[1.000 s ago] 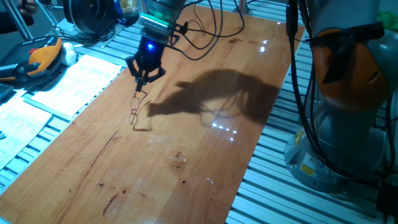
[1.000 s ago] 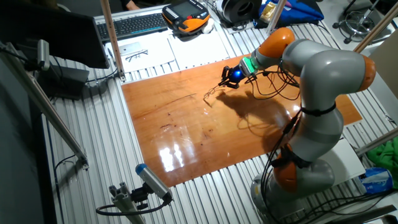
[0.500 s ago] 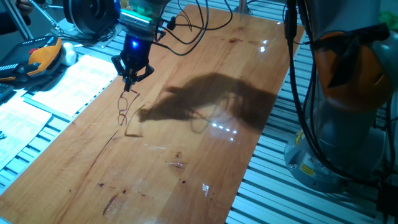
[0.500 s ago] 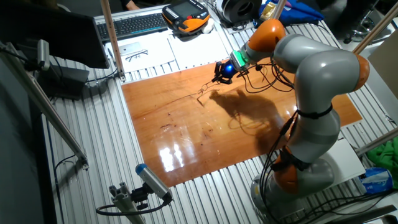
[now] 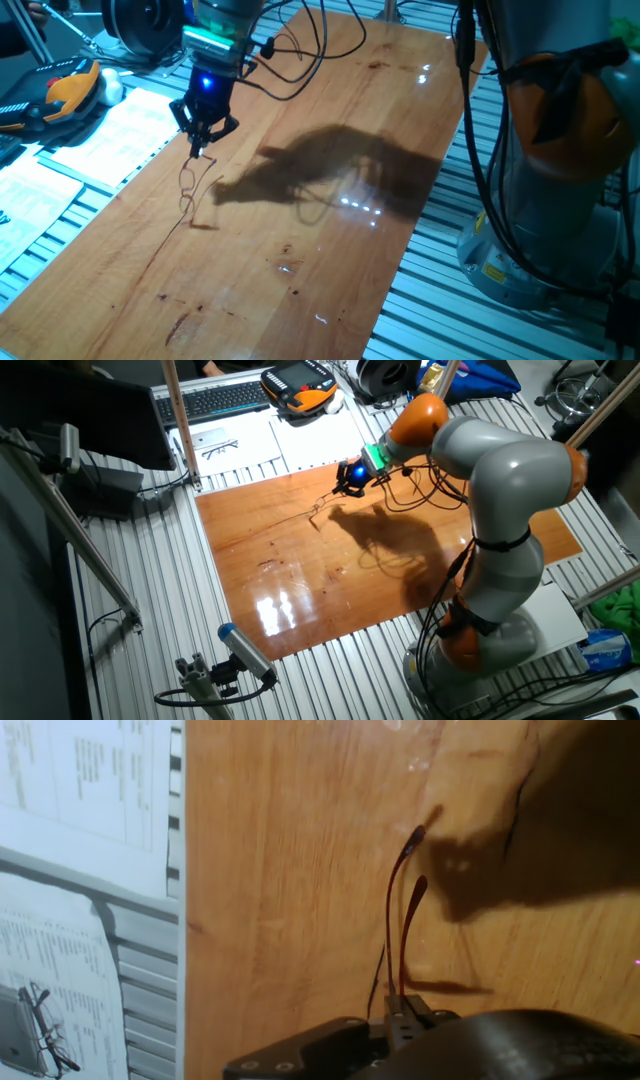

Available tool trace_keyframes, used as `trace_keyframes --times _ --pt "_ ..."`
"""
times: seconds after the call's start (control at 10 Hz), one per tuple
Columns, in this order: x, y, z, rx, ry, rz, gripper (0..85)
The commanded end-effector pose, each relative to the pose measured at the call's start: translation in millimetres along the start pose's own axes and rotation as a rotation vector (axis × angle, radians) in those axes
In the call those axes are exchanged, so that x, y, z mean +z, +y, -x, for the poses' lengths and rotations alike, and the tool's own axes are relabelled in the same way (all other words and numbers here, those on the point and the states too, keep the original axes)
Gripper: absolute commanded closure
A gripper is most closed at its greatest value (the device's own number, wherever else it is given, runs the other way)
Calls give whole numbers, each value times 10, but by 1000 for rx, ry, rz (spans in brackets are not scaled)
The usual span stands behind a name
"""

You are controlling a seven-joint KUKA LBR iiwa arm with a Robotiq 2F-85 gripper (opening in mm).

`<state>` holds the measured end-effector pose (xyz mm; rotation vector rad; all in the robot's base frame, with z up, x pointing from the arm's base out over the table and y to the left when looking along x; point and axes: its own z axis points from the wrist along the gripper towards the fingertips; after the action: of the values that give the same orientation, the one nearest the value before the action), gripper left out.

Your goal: Unfold the leg of the glasses (with one hand)

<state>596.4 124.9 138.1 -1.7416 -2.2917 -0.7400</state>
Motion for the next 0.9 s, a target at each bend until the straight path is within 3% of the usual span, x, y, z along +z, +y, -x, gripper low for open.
trace_keyframes --times 0.0,0.3,0.8 --pt "25 -16 -32 3 -2 4 850" --pt "127 -66 -87 -5 -16 12 850" --pt "225 -71 -39 -17 -13 29 850"
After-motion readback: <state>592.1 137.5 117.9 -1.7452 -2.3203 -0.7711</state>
